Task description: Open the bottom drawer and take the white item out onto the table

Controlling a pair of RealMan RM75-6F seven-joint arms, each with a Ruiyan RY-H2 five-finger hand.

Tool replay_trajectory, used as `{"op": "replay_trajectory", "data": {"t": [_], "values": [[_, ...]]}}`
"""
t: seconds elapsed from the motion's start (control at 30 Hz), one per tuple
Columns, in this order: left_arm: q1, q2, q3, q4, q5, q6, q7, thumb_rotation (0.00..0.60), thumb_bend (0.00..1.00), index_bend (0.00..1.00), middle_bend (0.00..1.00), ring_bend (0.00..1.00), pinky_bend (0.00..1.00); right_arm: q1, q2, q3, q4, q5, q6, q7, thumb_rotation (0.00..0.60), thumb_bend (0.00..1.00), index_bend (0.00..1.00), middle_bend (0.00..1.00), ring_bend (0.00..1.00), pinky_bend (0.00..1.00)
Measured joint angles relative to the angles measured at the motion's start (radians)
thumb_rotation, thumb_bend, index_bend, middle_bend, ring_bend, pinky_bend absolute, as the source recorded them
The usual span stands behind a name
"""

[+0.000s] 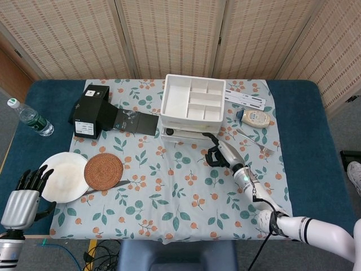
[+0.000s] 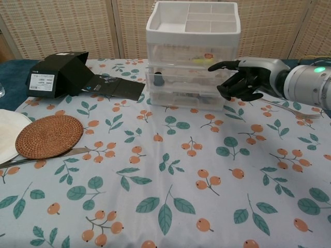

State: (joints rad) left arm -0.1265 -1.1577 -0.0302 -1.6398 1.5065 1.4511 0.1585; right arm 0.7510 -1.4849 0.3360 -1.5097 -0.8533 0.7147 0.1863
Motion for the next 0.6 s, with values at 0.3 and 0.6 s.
{"op": "replay_trajectory", "data": {"t": [0.3,0.6], "values": [[0.000,0.003,-0.001,-0.002,-0.001,0.002,0.000,0.600,0.25,0.10,0.07,0.10,0.06,0.051,-0.016,-0.015,0.042,0.066,-0.037,-0.049,0.600,0.57,0.24,0.73,0.93,1.00],[0.001,0.004,0.000,-0.006,0.003,0.006,0.001,0.600,0.25,0.10,0.07,0.10,0.06,0.052,0.006,-0.037,0.005,0.075,-0.040,-0.064,0.600,0.57,0.28,0.73,0.93,1.00]]}}
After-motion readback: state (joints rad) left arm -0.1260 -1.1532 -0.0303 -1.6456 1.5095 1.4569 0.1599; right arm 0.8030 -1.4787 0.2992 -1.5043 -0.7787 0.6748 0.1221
